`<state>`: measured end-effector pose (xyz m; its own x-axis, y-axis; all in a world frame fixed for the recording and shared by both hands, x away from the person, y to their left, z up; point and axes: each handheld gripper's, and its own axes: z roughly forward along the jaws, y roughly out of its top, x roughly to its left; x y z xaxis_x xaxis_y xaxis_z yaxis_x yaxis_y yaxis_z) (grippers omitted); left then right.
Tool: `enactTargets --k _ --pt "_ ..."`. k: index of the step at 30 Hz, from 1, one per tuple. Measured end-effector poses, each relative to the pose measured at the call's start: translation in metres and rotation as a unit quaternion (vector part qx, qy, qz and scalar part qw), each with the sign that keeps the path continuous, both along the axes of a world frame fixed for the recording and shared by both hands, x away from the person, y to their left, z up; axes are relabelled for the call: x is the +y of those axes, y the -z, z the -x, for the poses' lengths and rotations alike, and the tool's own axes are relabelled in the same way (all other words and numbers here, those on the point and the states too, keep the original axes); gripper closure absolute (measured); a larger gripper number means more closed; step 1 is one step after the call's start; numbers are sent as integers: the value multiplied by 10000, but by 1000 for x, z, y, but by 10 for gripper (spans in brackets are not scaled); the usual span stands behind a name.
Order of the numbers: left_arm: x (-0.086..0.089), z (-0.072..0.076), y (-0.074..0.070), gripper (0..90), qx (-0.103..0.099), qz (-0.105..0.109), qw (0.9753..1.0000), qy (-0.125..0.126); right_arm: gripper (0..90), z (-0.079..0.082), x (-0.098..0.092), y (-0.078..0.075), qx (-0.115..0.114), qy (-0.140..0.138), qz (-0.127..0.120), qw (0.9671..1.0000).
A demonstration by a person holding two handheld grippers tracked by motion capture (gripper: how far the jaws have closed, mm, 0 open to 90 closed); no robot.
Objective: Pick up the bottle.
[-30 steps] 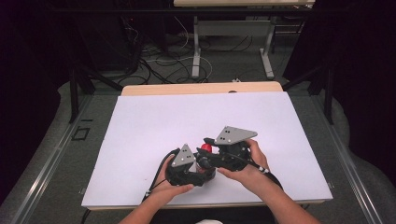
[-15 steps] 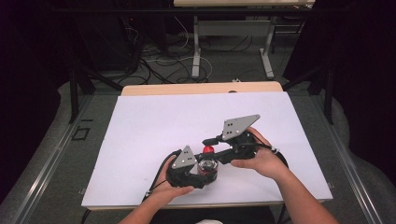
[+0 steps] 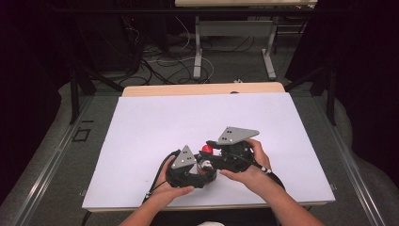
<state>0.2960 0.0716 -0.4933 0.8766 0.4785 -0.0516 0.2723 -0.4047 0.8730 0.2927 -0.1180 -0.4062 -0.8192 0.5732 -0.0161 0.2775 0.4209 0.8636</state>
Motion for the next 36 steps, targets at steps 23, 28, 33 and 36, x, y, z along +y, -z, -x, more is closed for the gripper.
enactTargets --k 23,28,33,36 --pt "1 -1 1 305 30 -21 10000 -31 558 -1 0 -2 115 76 -248 9996" --pt "1 0 1 305 14 5 10000 -21 612 -3 -1 -3 36 -67 -112 9999" --pt "1 0 2 305 4 16 10000 16 612 -21 -11 -3 -58 -1215 -44 9926" --pt "1 1 2 305 30 -26 10000 50 604 -32 -17 -2 -33 -1737 -105 9847"
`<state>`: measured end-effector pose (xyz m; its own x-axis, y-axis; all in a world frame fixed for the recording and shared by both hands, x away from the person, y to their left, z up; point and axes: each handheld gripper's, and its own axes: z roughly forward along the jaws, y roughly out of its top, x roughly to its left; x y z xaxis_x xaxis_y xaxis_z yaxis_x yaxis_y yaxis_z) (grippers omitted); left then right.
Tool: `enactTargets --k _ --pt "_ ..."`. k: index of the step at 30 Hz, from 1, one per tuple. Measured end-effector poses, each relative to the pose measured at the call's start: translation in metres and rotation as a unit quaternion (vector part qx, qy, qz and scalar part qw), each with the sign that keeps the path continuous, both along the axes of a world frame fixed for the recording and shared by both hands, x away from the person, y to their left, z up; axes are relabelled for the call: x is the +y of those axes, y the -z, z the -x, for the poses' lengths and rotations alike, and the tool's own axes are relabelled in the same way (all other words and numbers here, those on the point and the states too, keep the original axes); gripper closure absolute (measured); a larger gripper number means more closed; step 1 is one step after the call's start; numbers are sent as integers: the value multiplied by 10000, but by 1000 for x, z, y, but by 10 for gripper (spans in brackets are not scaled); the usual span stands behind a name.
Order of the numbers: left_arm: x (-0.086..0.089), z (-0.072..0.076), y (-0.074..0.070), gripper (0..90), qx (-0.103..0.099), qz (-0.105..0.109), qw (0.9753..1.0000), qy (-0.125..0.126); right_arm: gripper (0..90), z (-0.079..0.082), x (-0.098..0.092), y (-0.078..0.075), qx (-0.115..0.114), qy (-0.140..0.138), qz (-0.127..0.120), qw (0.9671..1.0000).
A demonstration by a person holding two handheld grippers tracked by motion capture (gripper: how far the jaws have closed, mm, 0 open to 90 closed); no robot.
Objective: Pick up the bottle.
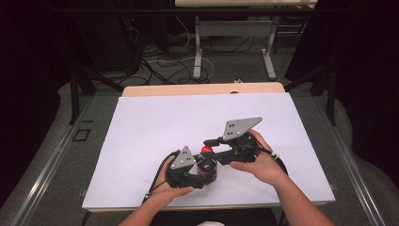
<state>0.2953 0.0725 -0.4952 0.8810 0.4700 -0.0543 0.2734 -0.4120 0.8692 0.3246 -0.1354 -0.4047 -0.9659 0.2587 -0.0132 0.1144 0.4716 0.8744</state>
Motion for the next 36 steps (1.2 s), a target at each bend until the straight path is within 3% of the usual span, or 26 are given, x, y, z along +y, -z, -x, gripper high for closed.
enactTargets --k 2,3,4,6,10,12,15,16,18,20,22,24,28,30,31,33,36 --pt "-1 0 1 306 -4 45 10000 -14 573 -1 0 0 -52 -75 31 10000" --pt "0 -1 0 306 -18 35 10000 -41 449 2 1 1 -158 219 56 9996" --pt "0 -1 0 305 -18 35 10000 -41 440 4 2 1 -162 391 10 9991" --pt "0 -1 0 305 0 27 10000 -62 441 11 5 1 -85 794 -102 9968" --pt "1 -1 0 305 1 39 9999 -153 495 25 14 1 88 1665 -176 9858" --pt "1 -1 -1 305 2 41 9999 -155 524 31 18 2 120 1917 -181 9812" --pt "2 0 -1 305 5 48 9999 -155 560 35 21 2 149 2054 -120 9785" --pt "2 0 -2 305 -6 38 9999 -152 603 37 24 2 58 2127 -44 9771" --pt "3 0 -2 306 10 52 9999 -152 608 35 23 3 25 1980 -81 9802" --pt "3 0 -2 305 -22 55 9999 -135 612 30 19 2 52 1680 -74 9857" --pt "3 0 -1 306 -10 52 9999 -101 613 22 14 2 121 1255 -27 9920" --pt "3 0 -1 306 -5 43 10000 -81 612 10 9 2 146 624 -29 9979" --pt "1 0 0 306 -21 46 10000 13 610 -8 -1 4 294 -198 -54 9994" --pt "1 0 0 306 -35 39 10000 3 594 -10 -2 4 359 -225 -89 9991" --pt "1 0 0 306 -40 30 10000 -16 533 -8 -2 4 336 -87 -129 9993" --pt "2 0 0 305 -41 50 10000 -57 476 0 0 3 289 366 -274 9985" --pt "2 0 0 305 -4 46 9999 -135 469 14 6 2 118 1099 -326 9933"
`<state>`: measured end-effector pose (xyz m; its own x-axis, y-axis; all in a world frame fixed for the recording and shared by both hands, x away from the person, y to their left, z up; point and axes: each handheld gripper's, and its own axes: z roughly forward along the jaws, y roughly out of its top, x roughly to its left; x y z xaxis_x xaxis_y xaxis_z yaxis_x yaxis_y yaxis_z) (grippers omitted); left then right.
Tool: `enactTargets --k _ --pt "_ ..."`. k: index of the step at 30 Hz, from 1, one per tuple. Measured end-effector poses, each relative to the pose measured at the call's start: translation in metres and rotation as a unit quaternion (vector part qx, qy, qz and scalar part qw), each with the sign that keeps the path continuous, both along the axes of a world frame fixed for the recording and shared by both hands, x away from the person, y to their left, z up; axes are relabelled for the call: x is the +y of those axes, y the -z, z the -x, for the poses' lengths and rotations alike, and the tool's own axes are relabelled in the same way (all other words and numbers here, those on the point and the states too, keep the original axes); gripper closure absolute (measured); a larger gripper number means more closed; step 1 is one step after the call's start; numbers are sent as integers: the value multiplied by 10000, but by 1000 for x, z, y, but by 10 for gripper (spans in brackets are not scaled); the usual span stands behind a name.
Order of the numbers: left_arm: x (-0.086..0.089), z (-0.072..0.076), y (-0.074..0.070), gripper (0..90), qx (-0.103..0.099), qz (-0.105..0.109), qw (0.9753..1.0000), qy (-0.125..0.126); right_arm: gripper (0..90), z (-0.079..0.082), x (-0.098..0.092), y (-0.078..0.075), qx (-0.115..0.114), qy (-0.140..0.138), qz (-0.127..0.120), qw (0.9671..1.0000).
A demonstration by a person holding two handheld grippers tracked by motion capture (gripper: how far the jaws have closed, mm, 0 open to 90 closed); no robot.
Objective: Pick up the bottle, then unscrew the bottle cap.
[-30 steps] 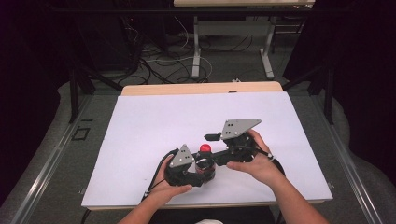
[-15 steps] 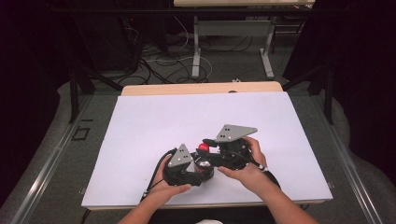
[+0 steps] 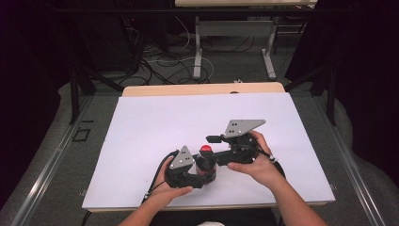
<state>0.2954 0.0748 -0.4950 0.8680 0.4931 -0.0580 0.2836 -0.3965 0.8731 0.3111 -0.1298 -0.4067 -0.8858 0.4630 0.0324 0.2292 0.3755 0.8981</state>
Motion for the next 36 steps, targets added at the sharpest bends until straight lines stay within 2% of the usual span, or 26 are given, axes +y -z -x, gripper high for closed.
enactTargets --k 1,2,3,5,7,8,11,13,14,15,16,17,19,20,21,23,24,25,26,27,28,29,30,31,33,36 --pt "0 0 0 305 0 0 10000 0 469 4 2 0 7 183 66 9998" --pt "0 0 0 305 -13 -3 10000 -5 469 4 2 0 7 183 66 9998" --pt "0 0 0 305 -13 -5 10000 -15 475 11 8 2 26 550 68 9985" --pt "0 0 0 306 -39 -22 10000 -26 483 15 12 4 66 698 115 9975" --pt "0 0 -1 306 -30 -13 10000 -37 564 17 15 5 -37 789 175 9967" --pt "0 1 -1 306 -27 -3 10000 -41 604 18 15 4 -70 733 231 9970" --pt "1 1 -2 306 -45 11 10000 -11 611 14 13 3 -65 447 175 9988" --pt "1 2 -2 306 -41 15 10000 48 613 8 10 2 -43 111 181 9998" --pt "1 2 -2 306 -41 15 10000 48 613 8 10 2 -43 111 181 9998" --pt "1 2 -2 306 -49 21 10000 83 612 1 6 1 -24 -350 204 9992" --pt "1 3 -1 306 -74 12 9999 84 612 -3 4 1 -40 -581 210 9981" --pt "1 3 -1 306 -74 12 9999 84 610 -7 2 1 -13 -797 246 9965" --pt "0 3 -1 306 -51 -16 10000 71 601 -12 -1 1 30 -981 238 9949" --pt "0 3 -1 306 -33 -17 10000 71 542 -12 -1 1 31 -939 283 9952" --pt "0 3 -1 305 -38 -12 10000 60 454 -9 0 1 15 -713 275 9971" --pt "1 2 -2 306 -49 10 10000 -4 430 -4 2 1 -29 -338 164 9993" --pt "1 2 -2 306 -49 10 10000 -4 430 -4 2 1 -29 -338 164 9993" --pt "2 2 -2 306 -9 13 10000 -24 430 3 5 1 -95 77 110 9999" --pt "2 2 -2 306 -18 19 10000 -42 430 7 6 0 -154 276 208 9993" --pt "2 1 -2 306 -22 18 10000 -71 430 7 6 0 -154 276 208 9993" --pt "2 1 -1 306 -38 6 10000 -83 443 13 10 0 -193 606 200 9978" --pt "2 1 -1 306 -27 -19 10000 -79 443 13 10 0 -193 606 200 9978" --pt "2 1 -1 306 5 -14 9999 -109 466 19 13 1 -80 914 108 9957" --pt "2 1 -1 306 -8 -30 9999 -100 466 19 13 1 -80 914 108 9957" --pt "1 1 0 305 -7 -9 9999 -132 518 24 17 1 96 1237 116 9922" --pt "1 1 0 306 11 -14 9999 -138 565 25 20 2 228 1335 189 9906"
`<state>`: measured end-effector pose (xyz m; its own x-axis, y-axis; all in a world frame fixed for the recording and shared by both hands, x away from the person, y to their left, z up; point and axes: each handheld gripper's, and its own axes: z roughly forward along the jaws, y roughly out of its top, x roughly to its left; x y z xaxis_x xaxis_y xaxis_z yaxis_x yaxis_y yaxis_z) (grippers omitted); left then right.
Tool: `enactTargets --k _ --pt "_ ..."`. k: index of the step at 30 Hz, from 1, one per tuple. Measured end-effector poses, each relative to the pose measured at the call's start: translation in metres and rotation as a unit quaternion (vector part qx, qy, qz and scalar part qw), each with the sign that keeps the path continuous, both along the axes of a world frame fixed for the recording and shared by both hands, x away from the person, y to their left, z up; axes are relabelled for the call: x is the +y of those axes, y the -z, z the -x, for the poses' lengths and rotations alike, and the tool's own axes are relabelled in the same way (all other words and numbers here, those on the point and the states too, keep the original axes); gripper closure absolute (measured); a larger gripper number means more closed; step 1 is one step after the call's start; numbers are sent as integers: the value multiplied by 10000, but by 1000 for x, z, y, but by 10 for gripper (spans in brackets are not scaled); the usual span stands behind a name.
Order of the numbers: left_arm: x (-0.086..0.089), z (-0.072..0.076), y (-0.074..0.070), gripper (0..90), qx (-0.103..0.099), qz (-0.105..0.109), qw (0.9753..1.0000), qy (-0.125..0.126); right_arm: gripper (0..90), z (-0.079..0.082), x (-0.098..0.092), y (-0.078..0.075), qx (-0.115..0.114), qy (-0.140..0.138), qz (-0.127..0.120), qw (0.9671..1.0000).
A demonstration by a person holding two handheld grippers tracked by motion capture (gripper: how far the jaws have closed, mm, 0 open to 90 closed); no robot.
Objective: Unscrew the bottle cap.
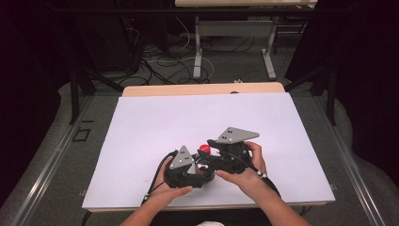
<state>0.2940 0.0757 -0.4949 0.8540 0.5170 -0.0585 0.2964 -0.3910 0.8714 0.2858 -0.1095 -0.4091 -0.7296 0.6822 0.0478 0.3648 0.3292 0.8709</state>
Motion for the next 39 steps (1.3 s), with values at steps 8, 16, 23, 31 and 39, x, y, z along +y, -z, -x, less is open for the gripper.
enactTargets --k 8,16,23,31,39 --pt "0 0 -1 306 -14 39 10000 71 612 -11 -9 -1 -99 -837 -13 9964" --pt "-2 2 -1 306 -41 59 9996 283 611 -45 -29 -2 -100 -2742 13 9616" --pt "-2 1 0 305 -20 42 9998 181 456 -38 -29 0 -119 -2240 -265 9742" --pt "-1 1 -1 305 -23 14 9999 109 528 -2 -7 -1 -101 -533 -165 9984" --pt "0 2 -2 306 -26 20 9999 147 614 -12 -14 -3 -182 -1072 -85 9940"
